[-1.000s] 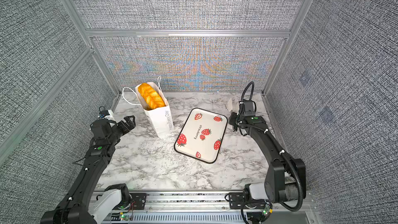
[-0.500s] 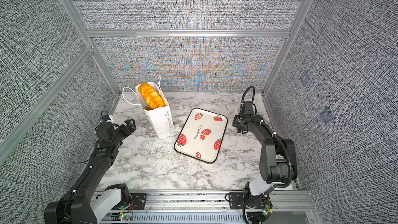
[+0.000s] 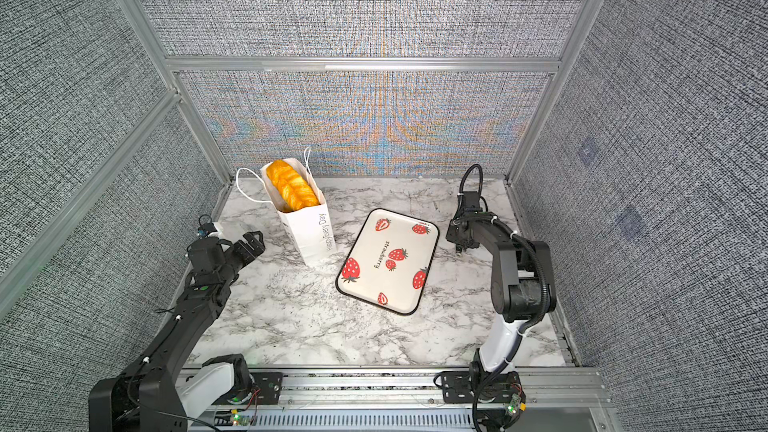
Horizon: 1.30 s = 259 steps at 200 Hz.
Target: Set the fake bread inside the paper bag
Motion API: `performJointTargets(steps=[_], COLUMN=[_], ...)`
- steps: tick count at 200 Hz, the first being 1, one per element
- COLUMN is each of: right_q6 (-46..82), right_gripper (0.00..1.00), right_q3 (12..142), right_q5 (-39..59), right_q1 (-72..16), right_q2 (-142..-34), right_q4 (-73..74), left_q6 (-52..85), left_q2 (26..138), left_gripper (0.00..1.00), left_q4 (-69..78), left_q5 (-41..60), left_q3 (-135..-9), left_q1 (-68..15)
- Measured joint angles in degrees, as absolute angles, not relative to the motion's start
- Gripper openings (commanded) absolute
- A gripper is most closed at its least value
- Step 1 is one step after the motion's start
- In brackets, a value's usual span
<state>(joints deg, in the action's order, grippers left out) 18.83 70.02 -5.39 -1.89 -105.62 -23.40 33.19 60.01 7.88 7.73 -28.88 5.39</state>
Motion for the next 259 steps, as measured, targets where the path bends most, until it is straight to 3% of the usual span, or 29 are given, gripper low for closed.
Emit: performJointTargets(steps=[56, 179, 259], right_q6=[18.09, 17.72, 17.91], right_gripper=[0.48, 0.77, 0.85], right_q3=[71.94, 72.66, 71.70], right_q5=[-4.40, -4.43, -5.58], right_q1=[-2.13, -2.24, -2.24], right_q2=[-109.21, -110.21, -107.13], right_q4=[-24.23, -25.45, -25.93], left_q6=[33.04, 32.73, 32.18], left_q2=[60.25, 62.08, 62.22], left_gripper=[0.99, 0.99, 0.99], left_q4=[8.36, 15.31, 18.81], left_q5=[9.04, 12.27, 10.44], left_q3=[-28.56, -26.30, -24.18], left_q1=[5.39, 5.34, 4.62])
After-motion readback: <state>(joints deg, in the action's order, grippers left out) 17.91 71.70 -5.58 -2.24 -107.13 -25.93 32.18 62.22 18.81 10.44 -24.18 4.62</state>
